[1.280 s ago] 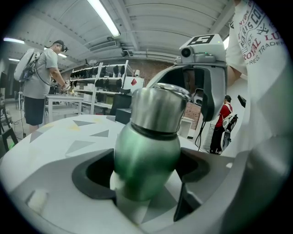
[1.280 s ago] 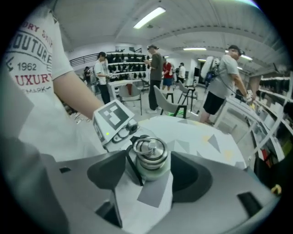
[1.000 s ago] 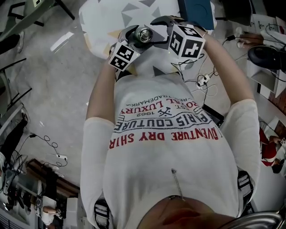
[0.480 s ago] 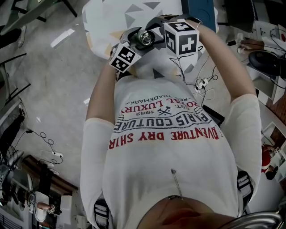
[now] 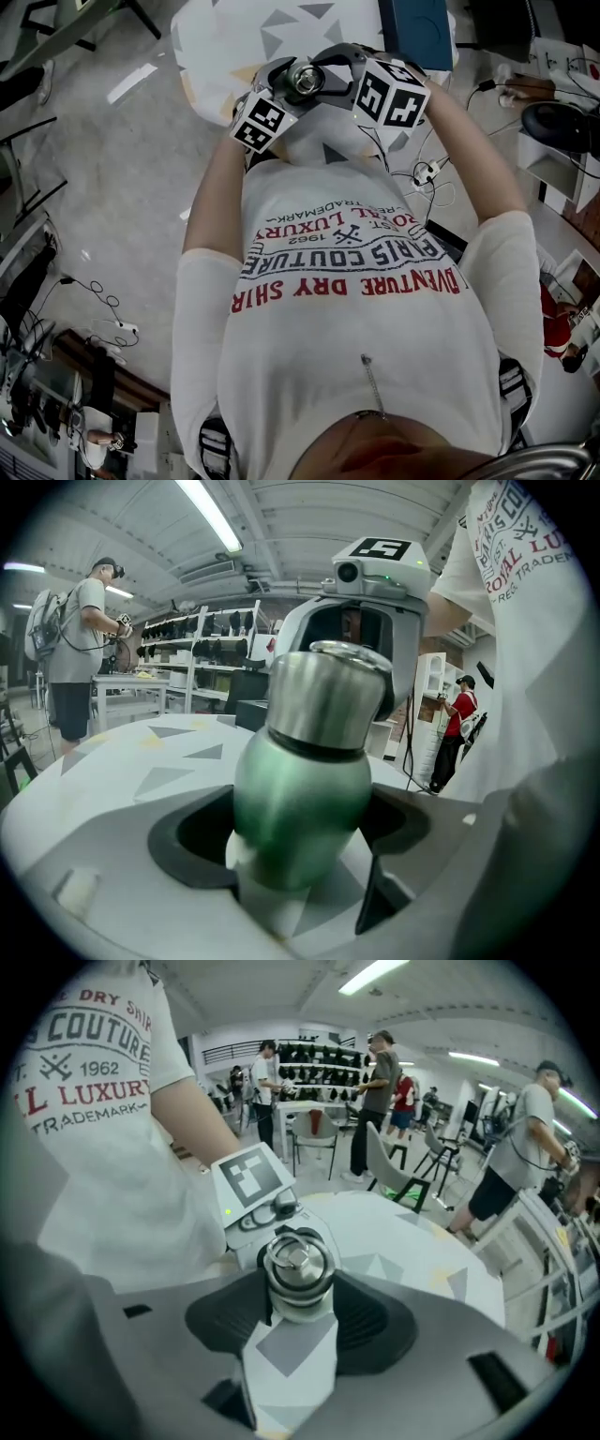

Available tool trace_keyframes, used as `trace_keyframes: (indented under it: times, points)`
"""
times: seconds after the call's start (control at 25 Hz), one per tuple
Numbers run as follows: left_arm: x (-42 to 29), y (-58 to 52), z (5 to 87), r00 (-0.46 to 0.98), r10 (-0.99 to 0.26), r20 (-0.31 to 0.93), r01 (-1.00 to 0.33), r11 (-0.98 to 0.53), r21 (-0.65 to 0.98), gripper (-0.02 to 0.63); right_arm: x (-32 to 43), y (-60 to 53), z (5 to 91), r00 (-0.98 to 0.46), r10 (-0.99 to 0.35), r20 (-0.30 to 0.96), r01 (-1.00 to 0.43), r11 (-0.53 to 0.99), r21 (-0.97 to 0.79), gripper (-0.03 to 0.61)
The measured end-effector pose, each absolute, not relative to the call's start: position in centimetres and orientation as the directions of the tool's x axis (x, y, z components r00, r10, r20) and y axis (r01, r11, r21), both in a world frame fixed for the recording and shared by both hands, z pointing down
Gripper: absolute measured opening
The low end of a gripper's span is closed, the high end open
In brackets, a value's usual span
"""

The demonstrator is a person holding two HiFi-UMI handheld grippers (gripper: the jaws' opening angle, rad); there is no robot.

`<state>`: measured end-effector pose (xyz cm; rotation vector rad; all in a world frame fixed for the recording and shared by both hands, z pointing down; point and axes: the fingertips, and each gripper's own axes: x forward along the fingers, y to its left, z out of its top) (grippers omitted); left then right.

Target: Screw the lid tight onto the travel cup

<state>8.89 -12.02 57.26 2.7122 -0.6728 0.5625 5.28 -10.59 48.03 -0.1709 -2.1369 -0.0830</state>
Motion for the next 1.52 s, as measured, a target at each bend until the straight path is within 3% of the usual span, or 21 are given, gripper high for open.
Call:
trace_keyframes:
  times: [0.24, 0.48, 0.64, 0.88, 1.12, 1.24, 1.32, 1.52]
  points:
    - [9.0, -12.2, 56.5, 0.817, -0.380, 0.433, -0.489, -0.855, 0.173, 0.403, 5.5, -11.0, 47.8, -0.634, -0.109, 0.765, -0.180, 0.984, -0.009, 0.230]
    - [8.9, -12.4, 56.3, 0.822, -0.373, 0.430, -0.481, -0.860, 0.173, 0.403, 5.5, -11.2, 48.0, -0.631, -0.255, 0.732, -0.400, 0.916, -0.026, 0.230]
    - [9.0, -12.3, 56.3, 0.823, -0.373, 0.429, -0.480, -0.860, 0.173, 0.405, 5.6, -11.1, 47.9, -0.636, -0.296, 0.712, -0.448, 0.894, -0.028, 0.231]
    - [9.1, -12.3, 56.2, 0.832, -0.358, 0.424, -0.469, -0.862, 0.191, 0.407, 5.7, -10.4, 46.9, -0.675, -0.298, 0.675, -0.398, 0.917, 0.007, 0.258]
    - [7.8, -11.7, 55.6, 0.806, -0.410, 0.426, -0.525, -0.829, 0.195, 0.409, 6.9, -11.1, 42.9, -0.736, -0.412, 0.536, -0.493, 0.870, -0.008, 0.259]
    - [6.8, -11.2, 53.7, 0.796, -0.457, 0.398, -0.552, -0.817, 0.166, 0.411, 7.8, -12.0, 40.9, -0.736, -0.499, 0.458, -0.575, 0.817, -0.033, 0.178]
    - [6.1, -10.7, 52.0, 0.796, -0.475, 0.374, -0.556, -0.818, 0.145, 0.411, 8.4, -12.6, 40.3, -0.712, -0.545, 0.442, -0.627, 0.777, -0.052, 0.068]
    - [5.3, -9.9, 47.1, 0.806, -0.514, 0.292, -0.557, -0.826, 0.084, 0.410, 9.3, -13.6, 39.0, -0.666, -0.630, 0.399, -0.693, 0.721, -0.019, 0.012]
